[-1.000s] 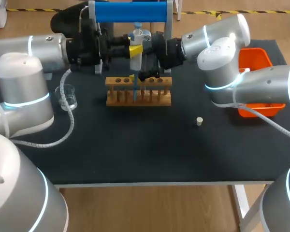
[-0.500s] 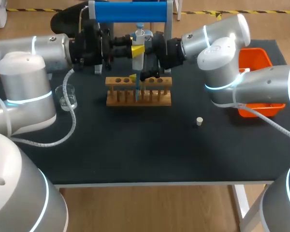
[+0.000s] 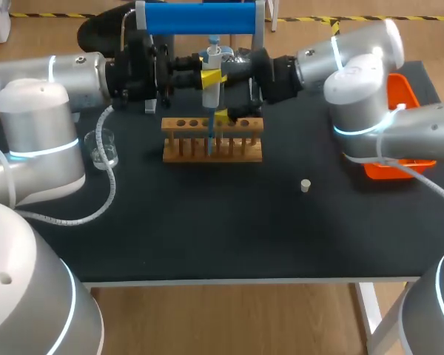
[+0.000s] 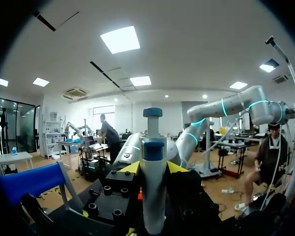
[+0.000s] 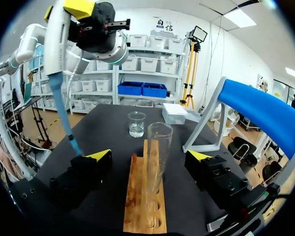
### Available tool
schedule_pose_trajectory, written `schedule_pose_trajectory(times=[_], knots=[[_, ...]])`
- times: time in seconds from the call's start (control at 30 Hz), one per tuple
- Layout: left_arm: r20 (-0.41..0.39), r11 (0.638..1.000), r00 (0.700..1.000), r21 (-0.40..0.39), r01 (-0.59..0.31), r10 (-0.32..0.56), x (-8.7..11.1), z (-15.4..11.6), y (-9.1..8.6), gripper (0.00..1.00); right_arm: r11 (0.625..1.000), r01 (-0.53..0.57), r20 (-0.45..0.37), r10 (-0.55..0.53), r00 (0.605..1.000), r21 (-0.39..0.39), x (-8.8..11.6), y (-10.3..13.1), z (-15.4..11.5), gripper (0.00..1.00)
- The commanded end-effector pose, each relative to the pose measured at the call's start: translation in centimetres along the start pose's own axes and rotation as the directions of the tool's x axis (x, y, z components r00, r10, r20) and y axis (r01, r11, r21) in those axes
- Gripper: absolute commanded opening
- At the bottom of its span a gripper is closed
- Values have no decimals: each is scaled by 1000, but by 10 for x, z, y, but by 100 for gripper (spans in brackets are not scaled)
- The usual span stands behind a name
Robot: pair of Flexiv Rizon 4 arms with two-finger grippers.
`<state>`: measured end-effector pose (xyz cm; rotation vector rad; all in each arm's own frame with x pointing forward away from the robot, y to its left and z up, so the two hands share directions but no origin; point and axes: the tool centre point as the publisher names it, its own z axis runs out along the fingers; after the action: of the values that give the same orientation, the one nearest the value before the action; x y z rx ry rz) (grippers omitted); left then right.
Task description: Invert the test tube, pick up the pipette, mount the tip to pipette, aspirate from beaker and dispense into the tube, eject the tip, return the pipette, and cap with the stopper.
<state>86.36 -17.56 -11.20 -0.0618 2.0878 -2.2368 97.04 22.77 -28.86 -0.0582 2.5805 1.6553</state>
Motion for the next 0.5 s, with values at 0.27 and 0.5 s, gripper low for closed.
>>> schedule_pose_trajectory(times=[0.27,0.5], knots=[[1,1000,1000,1,-1,1,0,1,0,0,995,-1,32,4,999,-102,41,15,-78,100],[1,1000,1000,1,-1,1,0,1,0,0,978,26,11,-25,1000,-206,72,33,-102,100]])
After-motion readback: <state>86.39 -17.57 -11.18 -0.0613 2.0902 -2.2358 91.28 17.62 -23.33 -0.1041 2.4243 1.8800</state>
